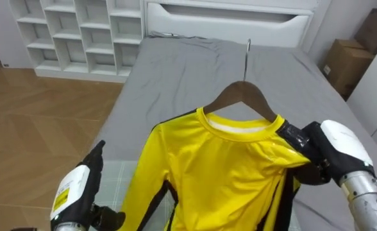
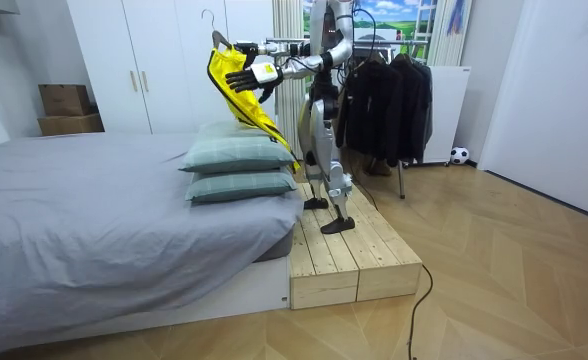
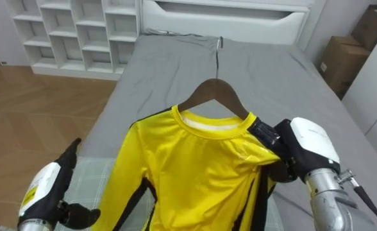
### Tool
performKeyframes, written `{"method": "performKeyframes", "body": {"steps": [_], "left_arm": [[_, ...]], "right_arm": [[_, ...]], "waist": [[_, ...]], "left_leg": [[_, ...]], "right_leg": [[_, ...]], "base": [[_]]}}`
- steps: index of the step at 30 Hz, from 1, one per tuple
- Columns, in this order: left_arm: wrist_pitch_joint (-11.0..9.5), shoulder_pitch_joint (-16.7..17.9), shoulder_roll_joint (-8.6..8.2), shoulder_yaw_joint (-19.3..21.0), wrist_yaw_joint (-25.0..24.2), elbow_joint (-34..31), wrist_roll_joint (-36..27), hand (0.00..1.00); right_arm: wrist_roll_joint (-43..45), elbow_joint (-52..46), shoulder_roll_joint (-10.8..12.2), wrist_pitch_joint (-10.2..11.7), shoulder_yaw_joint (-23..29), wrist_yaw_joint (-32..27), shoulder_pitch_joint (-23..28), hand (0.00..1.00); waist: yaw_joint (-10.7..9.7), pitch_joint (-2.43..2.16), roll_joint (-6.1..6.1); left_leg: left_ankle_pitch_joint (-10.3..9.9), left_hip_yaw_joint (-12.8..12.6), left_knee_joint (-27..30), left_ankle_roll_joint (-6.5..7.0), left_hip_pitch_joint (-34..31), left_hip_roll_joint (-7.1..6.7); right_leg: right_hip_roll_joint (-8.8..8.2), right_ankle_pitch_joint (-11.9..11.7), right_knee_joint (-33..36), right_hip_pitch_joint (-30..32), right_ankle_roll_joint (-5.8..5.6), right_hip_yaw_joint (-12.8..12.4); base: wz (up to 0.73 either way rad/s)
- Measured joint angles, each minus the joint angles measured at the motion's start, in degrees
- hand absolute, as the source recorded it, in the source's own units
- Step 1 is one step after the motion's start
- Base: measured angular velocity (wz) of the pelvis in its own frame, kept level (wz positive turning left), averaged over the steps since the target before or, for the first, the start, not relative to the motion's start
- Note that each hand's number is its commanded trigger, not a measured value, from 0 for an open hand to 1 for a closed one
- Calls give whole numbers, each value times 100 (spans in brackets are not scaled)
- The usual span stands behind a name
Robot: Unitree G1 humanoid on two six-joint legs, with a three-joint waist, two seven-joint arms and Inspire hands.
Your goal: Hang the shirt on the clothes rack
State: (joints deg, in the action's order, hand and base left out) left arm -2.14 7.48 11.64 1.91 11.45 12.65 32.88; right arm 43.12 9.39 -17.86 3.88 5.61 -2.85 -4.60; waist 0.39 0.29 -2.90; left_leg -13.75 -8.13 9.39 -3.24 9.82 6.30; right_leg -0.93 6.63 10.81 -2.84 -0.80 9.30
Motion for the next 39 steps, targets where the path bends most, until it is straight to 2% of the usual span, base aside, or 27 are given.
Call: {"method": "performKeyframes", "body": {"steps": [9,13,16,18,22,27,31,37,39], "left_arm": [[-104,37,0,32,354,275,-528,0],[-241,266,1,31,569,273,-668,0],[-327,446,3,32,699,277,-871,0],[-499,450,2,66,797,618,-878,0],[-502,511,-5,232,854,987,-872,0],[-506,566,-23,480,1175,1315,-872,0],[-527,670,-19,534,1314,1401,-984,0],[-611,715,-24,691,1324,1857,-1422,0],[-670,852,-19,773,1362,1982,-1694,0]], "right_arm": [[-76,-654,-57,212,21,-667,156,100],[-75,-988,-62,340,21,-846,303,100],[-75,-1013,-74,454,34,-976,309,100],[-72,-1010,-117,484,68,-1026,315,100],[-67,-1012,-117,503,120,-1181,377,100],[-58,-1014,-117,539,431,-1288,572,100],[-32,-1071,-117,535,538,-1373,716,100],[-31,-1285,-117,618,550,-1373,790,100],[-38,-1378,-117,656,606,-1373,800,100]], "waist": [[4,-24,46],[-2,-69,119],[-17,-67,125],[6,-65,125],[6,-48,101],[16,-30,117],[14,-30,117],[15,-38,103],[14,-36,103]], "left_leg": [[0,-73,-3,0,34,0],[0,-84,-11,0,47,-2],[0,-84,-12,0,55,-2],[0,-84,-13,0,81,-5],[0,-84,-11,0,81,-6],[0,-84,-57,0,84,-9],[0,-107,-74,0,75,-9],[0,-127,-91,0,69,-12],[0,-132,-102,0,69,-12]], "right_leg": [[10,0,4,-5,0,-64],[11,-1,5,-8,-1,-77],[11,0,20,-9,-1,-72],[8,1,56,-14,-2,-75],[7,3,66,-11,-3,-78],[9,18,74,6,-7,-89],[11,27,80,34,-14,-108],[9,34,92,73,-24,-131],[15,33,85,80,-24,-144]], "base": [[-3],[0],[0],[0],[0],[0],[-2],[-2],[0]]}}
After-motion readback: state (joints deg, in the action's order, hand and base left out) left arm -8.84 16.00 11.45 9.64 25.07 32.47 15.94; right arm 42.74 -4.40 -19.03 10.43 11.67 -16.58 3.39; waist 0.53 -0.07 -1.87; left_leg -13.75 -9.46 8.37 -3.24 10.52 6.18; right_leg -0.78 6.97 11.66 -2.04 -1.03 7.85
